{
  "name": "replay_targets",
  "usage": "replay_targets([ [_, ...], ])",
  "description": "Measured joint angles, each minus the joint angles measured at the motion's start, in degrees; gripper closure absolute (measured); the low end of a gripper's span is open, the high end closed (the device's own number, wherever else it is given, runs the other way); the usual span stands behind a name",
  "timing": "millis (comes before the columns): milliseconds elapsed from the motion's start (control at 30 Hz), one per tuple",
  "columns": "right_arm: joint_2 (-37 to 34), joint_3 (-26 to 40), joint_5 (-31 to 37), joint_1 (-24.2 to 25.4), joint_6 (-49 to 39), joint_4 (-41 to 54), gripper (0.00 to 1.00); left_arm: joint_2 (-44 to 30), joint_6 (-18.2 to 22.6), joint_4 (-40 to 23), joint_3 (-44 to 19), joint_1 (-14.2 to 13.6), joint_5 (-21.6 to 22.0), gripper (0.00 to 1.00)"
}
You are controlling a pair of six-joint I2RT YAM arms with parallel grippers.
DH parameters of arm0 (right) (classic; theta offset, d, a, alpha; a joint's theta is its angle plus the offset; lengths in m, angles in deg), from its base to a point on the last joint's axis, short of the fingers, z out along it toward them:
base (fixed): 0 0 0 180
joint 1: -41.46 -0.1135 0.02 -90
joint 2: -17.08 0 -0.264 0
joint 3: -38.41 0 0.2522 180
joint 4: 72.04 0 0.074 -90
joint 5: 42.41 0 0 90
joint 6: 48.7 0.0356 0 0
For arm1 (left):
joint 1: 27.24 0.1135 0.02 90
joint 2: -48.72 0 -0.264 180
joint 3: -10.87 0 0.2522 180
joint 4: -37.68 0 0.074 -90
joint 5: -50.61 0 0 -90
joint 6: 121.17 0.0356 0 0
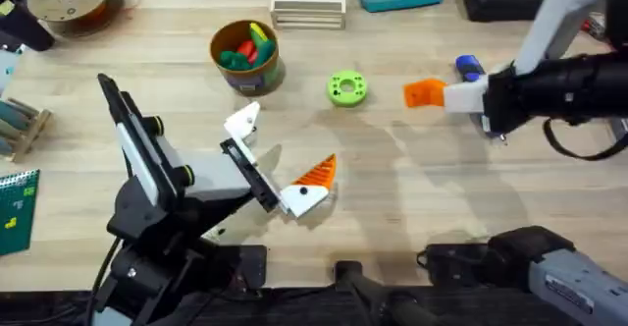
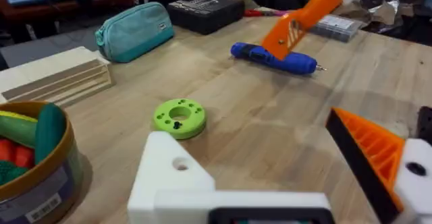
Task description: Pick up the gripper from the table and insert it into the empty holder that is missing its gripper. Then pick up a screw, insert it into the mounting hole, and use the screwdriver to tighten it. Finally, clean up the table by picking up the vegetable and placing it into the bucket.
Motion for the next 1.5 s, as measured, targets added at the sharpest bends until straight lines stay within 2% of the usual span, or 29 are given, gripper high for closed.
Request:
replay_targets([
  [167, -1.66, -8.02, -18.52, 2.99, 1.63, -12.5, 0.981, 0.0, 0.0, 0.04, 0.0, 0.0, 0.0, 0.014],
  [233, -4.55, -11.17, -24.67, 3.04, 4.72, -17.19, 0.982, 0.0, 0.0, 0.04, 0.0, 0.0, 0.0, 0.014],
  [267, -9.97, -13.31, -31.74, 2.99, 10.32, -20.06, 0.982, 0.0, 0.0, 0.04, 0.0, 0.0, 0.0, 0.014],
  [333, -13.27, -13.7, -35.4, 2.73, 13.18, -21.24, 0.982, 0.0, 0.0, 0.04, 0.0, 0.0, 0.0, 0.014],
  [433, -18.1, -13.78, -41.07, 1.45, 16.96, -25.4, 0.982, 0.0, 0.0, 0.04, 0.0, 0.0, 0.0, 0.014],
  [467, -22.71, -13.78, -46.42, -0.85, 21.02, -31.98, 0.982, 0.0, 0.0, 0.04, 0.0, 0.0, 0.0, 0.014],
  [533, -25.61, -13.78, -49.41, -2.5, 24.68, -37.14, 0.982, 0.0, 0.0, 0.06, 0.0, 0.0, 0.0, 0.013],
  [567, -29.13, -13.78, -53.04, -4.54, 30.96, -45.54, 0.982, 0.0, 0.0, 0.06, 0.0, 0.0, 0.0, 0.014],
  [633, -31.0, -13.78, -55.15, -5.78, 35.59, -51.22, 0.982, 0.0, 0.0, 0.07, 0.0, 0.0, 0.0, 0.014],
  [700, -33.08, -13.8, -58.18, -8.9, 46.63, -63.2, 0.982, 0.0, 0.0, 0.06, 0.0, 0.0, 0.0, 0.013],
  [733, -33.16, -13.8, -58.47, -9.28, 47.82, -64.12, 0.982, 0.0, 0.0, 0.05, 0.0, 0.0, 0.0, 0.013],
  [1000, -37.18, -13.62, -61.78, -12.28, 55.65, -64.86, 0.982, 0.0, 0.0, 0.06, 0.0, 0.0, 0.0, 0.014],
  [1033, -38.04, -11.82, -62.12, -12.58, 57.1, -64.96, 0.982, 0.0, 0.0, 0.07, 0.0, 0.0, 0.0, 0.014],
  [1167, -39.14, -9.5, -62.18, -13.02, 57.52, -65.09, 0.982, 0.0, 0.0, 0.07, 0.0, 0.0, 0.02, 0.014],
  [1267, -42.7, -5.84, -62.85, -13.95, 58.58, -65.03, 0.982, 0.0, -0.13, 0.04, 0.0, 0.0, 0.6, 0.014],
  [1500, -44.15, -4.51, -62.99, -14.97, 58.57, -65.56, 0.982, 0.0, -0.2, 0.06, 0.0, 0.02, 0.71, 0.014],
])
